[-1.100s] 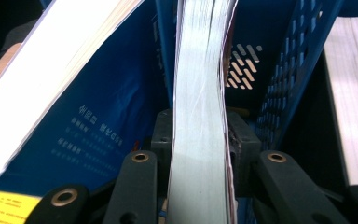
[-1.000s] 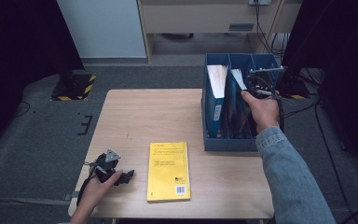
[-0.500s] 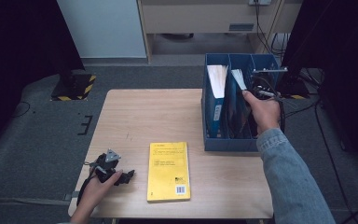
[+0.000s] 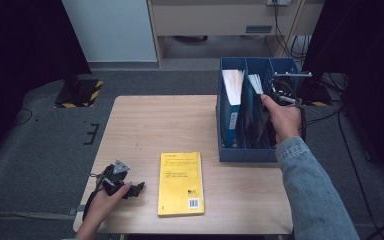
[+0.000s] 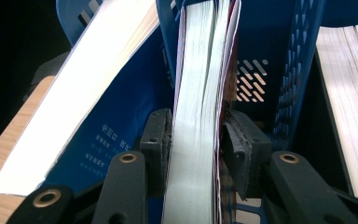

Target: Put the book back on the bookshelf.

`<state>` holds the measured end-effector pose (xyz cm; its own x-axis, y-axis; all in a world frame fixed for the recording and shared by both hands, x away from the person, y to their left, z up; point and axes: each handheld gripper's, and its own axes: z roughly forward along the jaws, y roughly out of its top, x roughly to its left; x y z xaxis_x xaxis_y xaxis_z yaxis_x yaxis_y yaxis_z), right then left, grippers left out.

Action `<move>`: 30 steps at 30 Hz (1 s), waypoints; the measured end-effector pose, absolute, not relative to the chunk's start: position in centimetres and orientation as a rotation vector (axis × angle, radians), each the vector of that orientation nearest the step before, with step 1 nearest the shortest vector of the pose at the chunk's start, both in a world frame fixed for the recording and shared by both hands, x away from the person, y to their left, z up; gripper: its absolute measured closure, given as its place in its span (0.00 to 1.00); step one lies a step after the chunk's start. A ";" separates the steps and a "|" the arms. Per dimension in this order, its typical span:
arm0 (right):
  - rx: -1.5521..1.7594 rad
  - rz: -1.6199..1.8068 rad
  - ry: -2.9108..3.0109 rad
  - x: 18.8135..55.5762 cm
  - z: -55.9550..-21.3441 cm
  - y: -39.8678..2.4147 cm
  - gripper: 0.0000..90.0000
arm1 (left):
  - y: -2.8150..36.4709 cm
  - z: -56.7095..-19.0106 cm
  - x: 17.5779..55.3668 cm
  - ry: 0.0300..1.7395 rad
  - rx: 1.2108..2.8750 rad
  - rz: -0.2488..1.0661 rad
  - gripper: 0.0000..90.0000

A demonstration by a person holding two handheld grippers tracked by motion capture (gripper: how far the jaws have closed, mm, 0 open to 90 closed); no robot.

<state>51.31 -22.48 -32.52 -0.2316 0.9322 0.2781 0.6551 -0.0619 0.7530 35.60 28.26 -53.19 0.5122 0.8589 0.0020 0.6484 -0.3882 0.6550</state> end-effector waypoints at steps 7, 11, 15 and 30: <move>1.705 1.170 1.896 51.7 -32.6 -22.3 0.68 | 28.3 -53.2 35.6 1.225 2.159 0.460 0.00; 1.715 1.165 1.898 51.8 -32.8 -22.1 0.68 | 28.3 -53.2 35.6 1.225 2.159 0.459 0.00; 1.717 1.161 1.899 51.9 -32.8 -22.0 0.68 | 28.2 -53.2 35.6 1.226 2.158 0.459 0.00; 1.706 1.139 1.911 52.3 -32.6 -21.9 0.74 | 28.1 -53.2 35.6 1.220 2.157 0.458 0.00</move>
